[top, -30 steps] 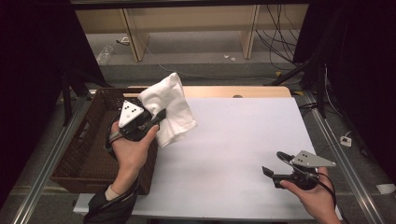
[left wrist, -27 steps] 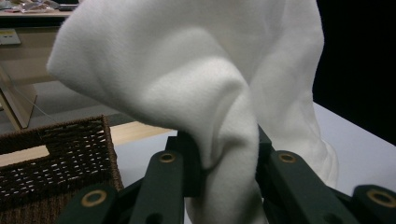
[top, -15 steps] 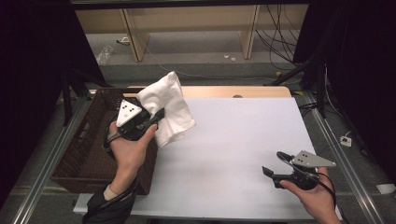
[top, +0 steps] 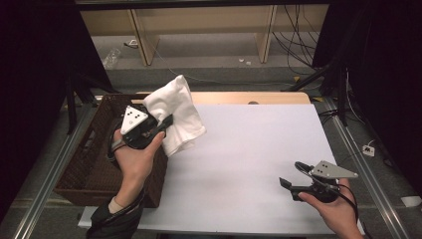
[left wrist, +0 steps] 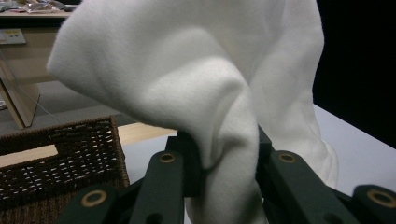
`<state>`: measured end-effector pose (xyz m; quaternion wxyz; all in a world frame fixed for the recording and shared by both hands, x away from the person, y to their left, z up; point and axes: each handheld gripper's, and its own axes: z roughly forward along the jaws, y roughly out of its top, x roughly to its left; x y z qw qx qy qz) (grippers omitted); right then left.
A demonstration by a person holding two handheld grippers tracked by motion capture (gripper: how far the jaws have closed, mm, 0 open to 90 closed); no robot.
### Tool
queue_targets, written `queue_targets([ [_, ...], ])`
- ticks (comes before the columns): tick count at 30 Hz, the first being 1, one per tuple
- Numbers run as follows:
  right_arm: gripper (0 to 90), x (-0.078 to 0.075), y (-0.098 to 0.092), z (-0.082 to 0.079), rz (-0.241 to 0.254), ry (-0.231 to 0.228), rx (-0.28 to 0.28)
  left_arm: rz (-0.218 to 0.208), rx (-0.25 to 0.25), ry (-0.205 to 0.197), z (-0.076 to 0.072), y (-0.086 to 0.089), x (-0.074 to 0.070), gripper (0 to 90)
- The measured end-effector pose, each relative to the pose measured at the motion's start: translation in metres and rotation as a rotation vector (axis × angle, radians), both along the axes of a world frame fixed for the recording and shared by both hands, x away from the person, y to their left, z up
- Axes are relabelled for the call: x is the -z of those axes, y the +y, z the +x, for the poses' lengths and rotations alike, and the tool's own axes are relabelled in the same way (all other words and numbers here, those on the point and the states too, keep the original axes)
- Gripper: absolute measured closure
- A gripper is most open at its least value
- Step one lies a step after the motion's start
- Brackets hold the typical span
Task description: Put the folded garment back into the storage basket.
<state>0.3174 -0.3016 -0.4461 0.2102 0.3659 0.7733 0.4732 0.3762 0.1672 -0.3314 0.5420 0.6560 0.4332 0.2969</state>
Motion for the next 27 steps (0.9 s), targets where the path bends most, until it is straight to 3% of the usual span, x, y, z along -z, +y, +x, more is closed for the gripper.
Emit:
queue_targets([
  [27,18.9,-0.0002,-0.0002,-0.0003,-0.006,0.006,0.0,0.009,-0.029,-0.007,0.0004,0.0076,-0.002,73.9],
])
